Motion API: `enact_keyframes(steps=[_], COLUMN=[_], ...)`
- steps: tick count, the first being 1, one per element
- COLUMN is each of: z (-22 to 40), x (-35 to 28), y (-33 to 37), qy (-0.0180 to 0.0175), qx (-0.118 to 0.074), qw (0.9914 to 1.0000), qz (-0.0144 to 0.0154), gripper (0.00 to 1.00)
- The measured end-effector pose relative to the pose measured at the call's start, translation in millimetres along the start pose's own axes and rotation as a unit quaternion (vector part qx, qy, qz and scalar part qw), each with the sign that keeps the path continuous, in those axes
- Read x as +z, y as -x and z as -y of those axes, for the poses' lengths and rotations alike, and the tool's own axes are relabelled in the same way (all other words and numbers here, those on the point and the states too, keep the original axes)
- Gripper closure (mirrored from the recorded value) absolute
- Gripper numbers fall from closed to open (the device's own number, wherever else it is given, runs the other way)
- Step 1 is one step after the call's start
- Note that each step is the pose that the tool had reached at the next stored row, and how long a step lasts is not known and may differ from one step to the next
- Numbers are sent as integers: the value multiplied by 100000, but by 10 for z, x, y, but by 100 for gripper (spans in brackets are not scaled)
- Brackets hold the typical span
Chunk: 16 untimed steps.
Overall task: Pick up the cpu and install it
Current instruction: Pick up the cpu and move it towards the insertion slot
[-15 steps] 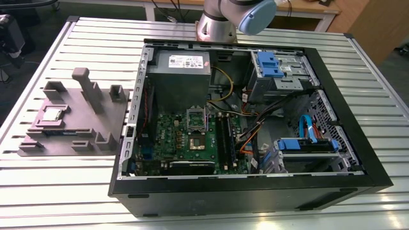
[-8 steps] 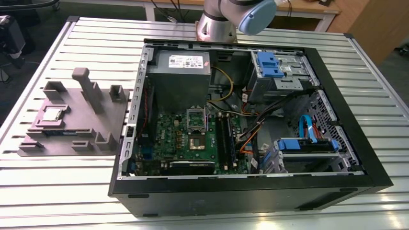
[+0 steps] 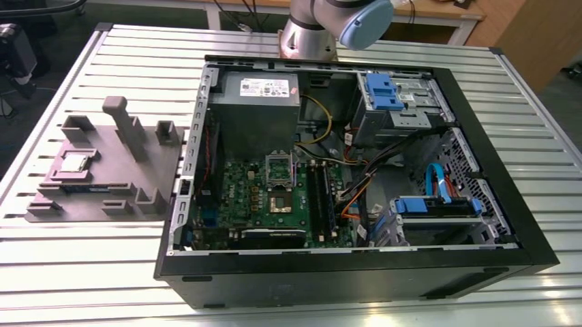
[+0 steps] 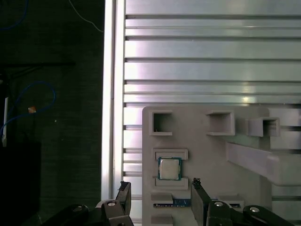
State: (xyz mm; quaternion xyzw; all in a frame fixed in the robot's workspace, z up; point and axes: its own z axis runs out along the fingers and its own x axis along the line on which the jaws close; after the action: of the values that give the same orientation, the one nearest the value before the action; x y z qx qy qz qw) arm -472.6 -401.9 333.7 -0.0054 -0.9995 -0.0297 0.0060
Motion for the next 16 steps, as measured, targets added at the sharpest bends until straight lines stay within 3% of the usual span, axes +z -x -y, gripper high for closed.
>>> enact_keyframes(steps=[2,4,10,12,16], z=[0,3,4,7,7], x=[3,51,61,111,117], y=[0,1,1,1,1], qy=[0,-1,1,-1,0], qx=[0,0,-1,-1,1], qw=[100000,100000,100000,100000,100000], qz=[1,0,1,0,1], gripper=[38,38,38,38,38])
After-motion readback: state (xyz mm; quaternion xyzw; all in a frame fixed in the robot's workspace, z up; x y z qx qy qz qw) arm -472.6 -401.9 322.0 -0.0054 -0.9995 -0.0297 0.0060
